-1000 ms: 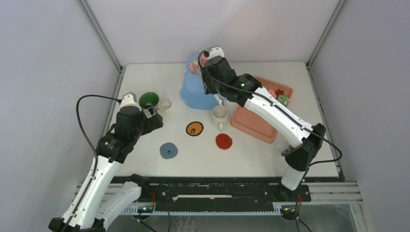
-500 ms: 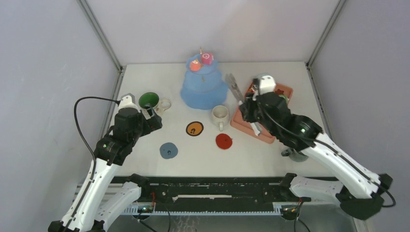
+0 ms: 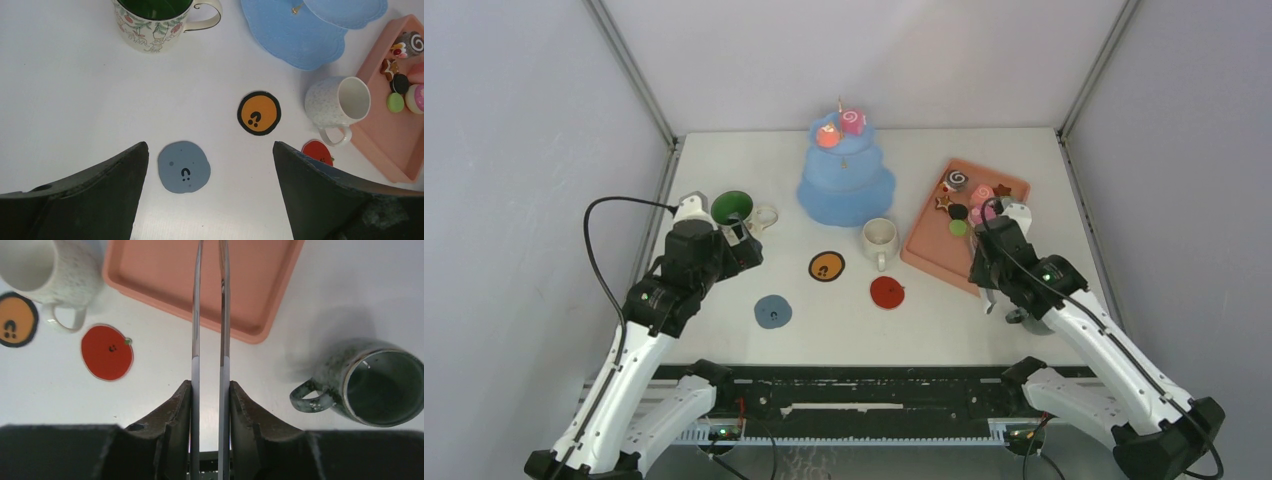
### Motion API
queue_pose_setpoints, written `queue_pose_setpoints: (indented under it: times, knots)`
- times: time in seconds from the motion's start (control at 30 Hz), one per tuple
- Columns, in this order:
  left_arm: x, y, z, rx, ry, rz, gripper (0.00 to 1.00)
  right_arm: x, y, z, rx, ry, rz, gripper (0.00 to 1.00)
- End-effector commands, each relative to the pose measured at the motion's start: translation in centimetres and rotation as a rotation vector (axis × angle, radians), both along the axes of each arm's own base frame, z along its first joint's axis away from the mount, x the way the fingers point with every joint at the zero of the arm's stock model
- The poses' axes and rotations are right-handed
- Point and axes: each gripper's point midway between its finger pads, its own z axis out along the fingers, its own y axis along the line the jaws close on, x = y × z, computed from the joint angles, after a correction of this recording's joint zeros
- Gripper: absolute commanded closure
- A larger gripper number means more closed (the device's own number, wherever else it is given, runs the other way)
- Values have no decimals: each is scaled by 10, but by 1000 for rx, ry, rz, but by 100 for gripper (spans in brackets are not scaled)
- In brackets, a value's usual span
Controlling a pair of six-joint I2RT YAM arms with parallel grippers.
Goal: Serve the afternoon tea
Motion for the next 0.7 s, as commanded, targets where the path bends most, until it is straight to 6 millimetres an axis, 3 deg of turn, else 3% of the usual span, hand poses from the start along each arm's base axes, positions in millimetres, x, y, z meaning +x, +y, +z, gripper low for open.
queue_pose_setpoints:
  times: [0.0, 0.23, 0.5, 0.67]
  knots:
    - [5, -4, 14, -40, -59, -2, 2, 4, 15, -13, 71, 51, 22, 63]
    - [4, -3, 14, -47, -62, 2, 2, 16, 29, -34, 63, 95, 78, 57]
    - [3, -2, 15, -46, -64, 5, 2, 35, 16, -52, -32, 126, 32, 53]
    - [4, -2, 15, -44, -62, 8, 2, 45, 10, -48, -55, 109, 3, 50]
